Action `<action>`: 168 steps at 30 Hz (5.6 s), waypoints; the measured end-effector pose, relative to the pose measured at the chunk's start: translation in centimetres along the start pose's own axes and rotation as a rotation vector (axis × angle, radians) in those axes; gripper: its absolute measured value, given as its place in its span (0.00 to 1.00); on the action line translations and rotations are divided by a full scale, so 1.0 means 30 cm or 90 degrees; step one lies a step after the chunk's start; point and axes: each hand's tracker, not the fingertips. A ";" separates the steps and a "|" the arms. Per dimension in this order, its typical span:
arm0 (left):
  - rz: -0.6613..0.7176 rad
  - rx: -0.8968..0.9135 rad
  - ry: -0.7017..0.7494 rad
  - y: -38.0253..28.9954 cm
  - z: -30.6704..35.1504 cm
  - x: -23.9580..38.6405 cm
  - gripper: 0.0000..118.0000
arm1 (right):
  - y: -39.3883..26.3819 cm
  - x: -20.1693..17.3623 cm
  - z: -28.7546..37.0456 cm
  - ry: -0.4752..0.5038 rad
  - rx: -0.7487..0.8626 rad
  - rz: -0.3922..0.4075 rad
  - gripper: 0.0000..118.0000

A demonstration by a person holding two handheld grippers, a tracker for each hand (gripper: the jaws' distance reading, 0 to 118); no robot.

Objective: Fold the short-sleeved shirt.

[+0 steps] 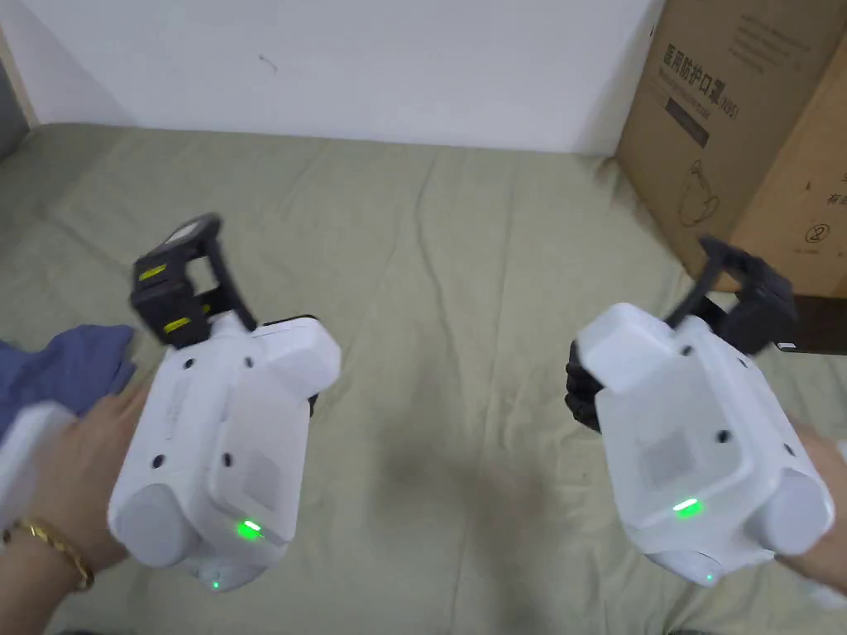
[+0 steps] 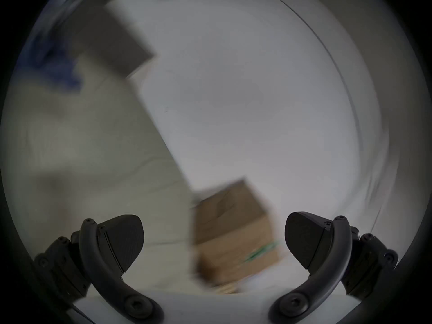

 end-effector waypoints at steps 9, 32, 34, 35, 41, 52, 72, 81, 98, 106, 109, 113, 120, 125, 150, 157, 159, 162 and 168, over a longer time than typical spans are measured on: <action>-0.238 0.208 -0.076 0.053 0.053 0.040 1.00 | 0.016 -0.068 0.026 0.073 0.166 0.337 1.00; 0.817 -0.160 -0.070 -0.037 0.067 -0.044 1.00 | -0.092 -0.021 0.081 0.118 -0.085 -0.815 1.00; 0.809 -0.165 -0.080 -0.037 0.076 -0.032 1.00 | -0.090 -0.034 0.085 0.121 -0.093 -0.813 1.00; 0.806 -0.166 -0.085 -0.037 0.079 -0.030 1.00 | -0.092 -0.037 0.088 0.124 -0.096 -0.816 1.00; 0.784 -0.160 -0.084 -0.030 0.092 -0.030 1.00 | -0.095 -0.029 0.097 0.121 -0.104 -0.833 1.00; 0.801 -0.160 -0.074 -0.038 0.095 -0.050 1.00 | -0.086 -0.011 0.104 0.129 -0.094 -0.841 1.00; 0.804 -0.151 -0.076 -0.039 0.098 -0.066 1.00 | -0.064 0.007 0.100 0.125 -0.091 -0.818 1.00; 0.769 -0.153 -0.057 -0.010 0.098 -0.104 0.00 | -0.067 0.044 0.095 0.155 -0.086 -0.857 0.00; 0.804 -0.164 -0.091 -0.022 0.099 -0.111 0.00 | -0.066 0.045 0.117 0.159 -0.084 -0.833 0.00; 0.814 -0.166 -0.087 -0.034 0.101 -0.115 0.00 | -0.052 0.044 0.113 0.164 -0.078 -0.819 0.00; 0.815 -0.178 -0.076 -0.056 0.113 -0.118 0.00 | -0.016 0.036 0.107 0.164 -0.065 -0.805 0.00; 0.809 -0.205 -0.047 -0.118 0.150 -0.135 0.00 | 0.062 0.018 0.094 0.209 -0.029 -0.800 0.00; 0.787 -0.291 0.061 -0.285 0.263 -0.207 0.00 | 0.267 -0.035 0.052 0.312 0.050 -0.798 0.00; 0.771 -0.353 0.139 -0.405 0.373 -0.268 0.00 | 0.435 -0.080 0.030 0.393 0.121 -0.774 0.00; 0.879 -0.497 0.106 -0.709 0.366 -0.311 0.81 | 0.641 -0.140 0.036 0.493 0.189 -0.746 0.00; 0.870 -0.566 -0.046 -0.909 0.054 -0.253 1.00 | 0.667 -0.174 -0.026 0.521 0.155 -0.750 0.00; 0.907 -0.603 -0.080 -0.994 -0.045 -0.211 1.00 | 0.681 -0.185 -0.047 0.516 0.147 -0.746 0.00; 0.910 -0.663 -0.144 -1.113 -0.184 -0.129 1.00 | 0.697 -0.204 -0.089 0.515 0.131 -0.743 0.00; 0.790 -0.781 -0.240 -1.310 -0.424 0.052 1.00 | 0.717 -0.256 -0.192 0.506 0.084 -0.734 0.00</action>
